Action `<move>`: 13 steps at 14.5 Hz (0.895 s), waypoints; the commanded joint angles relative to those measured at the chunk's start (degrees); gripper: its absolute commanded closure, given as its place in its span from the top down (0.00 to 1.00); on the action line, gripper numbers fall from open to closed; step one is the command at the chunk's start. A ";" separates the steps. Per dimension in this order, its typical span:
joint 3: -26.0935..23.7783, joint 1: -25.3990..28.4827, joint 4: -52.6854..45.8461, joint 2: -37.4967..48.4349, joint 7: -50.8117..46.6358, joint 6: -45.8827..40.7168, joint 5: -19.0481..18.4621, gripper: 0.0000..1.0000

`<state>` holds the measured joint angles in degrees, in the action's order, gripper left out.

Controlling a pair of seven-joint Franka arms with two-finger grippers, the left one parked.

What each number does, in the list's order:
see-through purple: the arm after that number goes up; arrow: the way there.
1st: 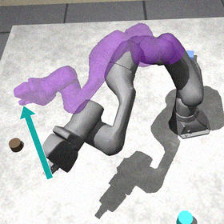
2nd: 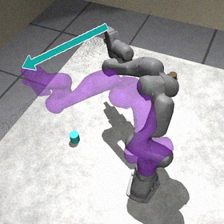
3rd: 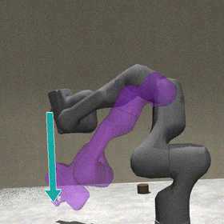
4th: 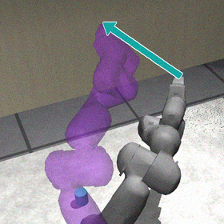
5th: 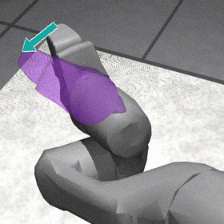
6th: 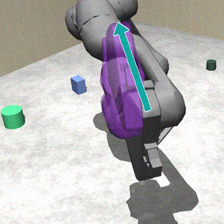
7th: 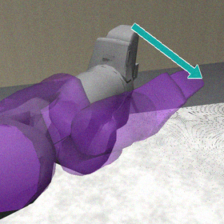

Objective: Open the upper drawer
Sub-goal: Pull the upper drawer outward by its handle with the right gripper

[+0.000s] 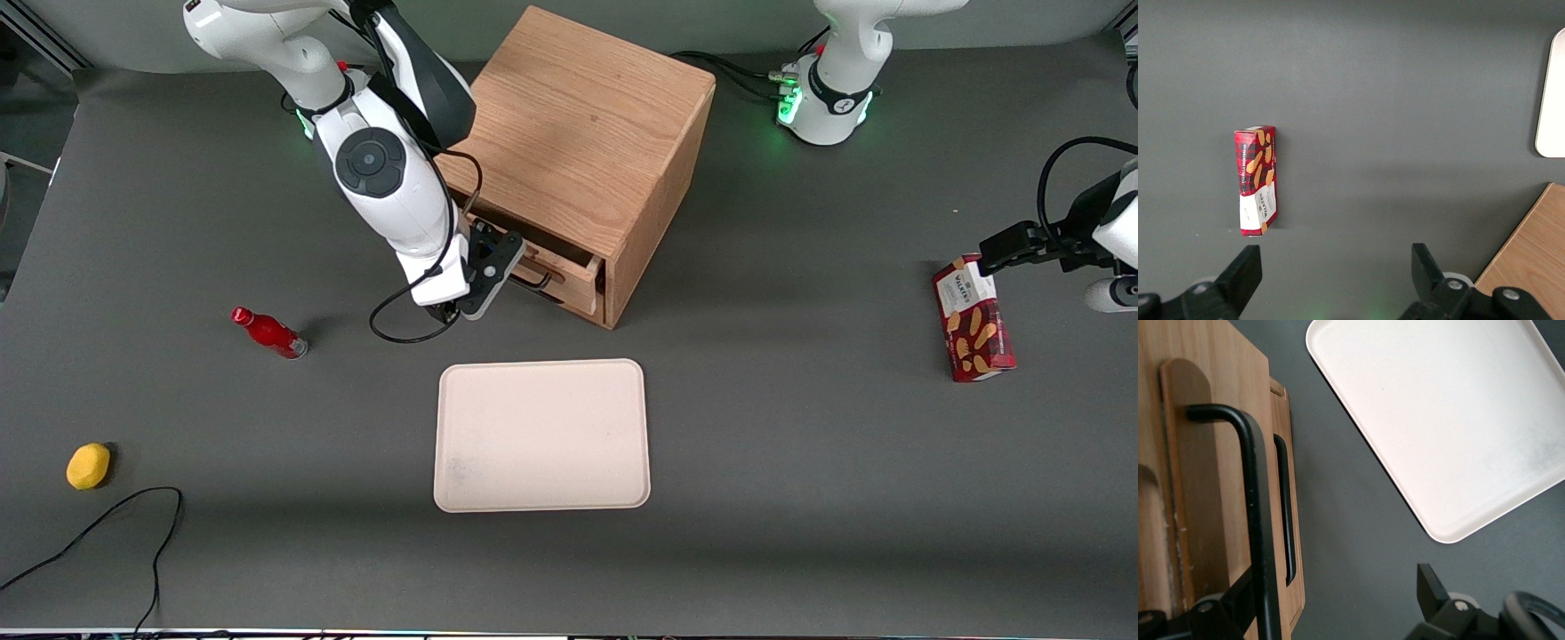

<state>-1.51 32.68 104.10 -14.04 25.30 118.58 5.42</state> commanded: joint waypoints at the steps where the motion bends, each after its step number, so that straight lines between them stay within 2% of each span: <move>1: 0.01 -0.42 -2.40 -1.77 2.03 0.25 0.38 1.00; 13: 1.68 -2.44 -8.64 -6.17 1.77 -0.10 0.55 1.00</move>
<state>-0.40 30.75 98.73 -18.51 25.62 119.06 5.42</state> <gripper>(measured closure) 0.000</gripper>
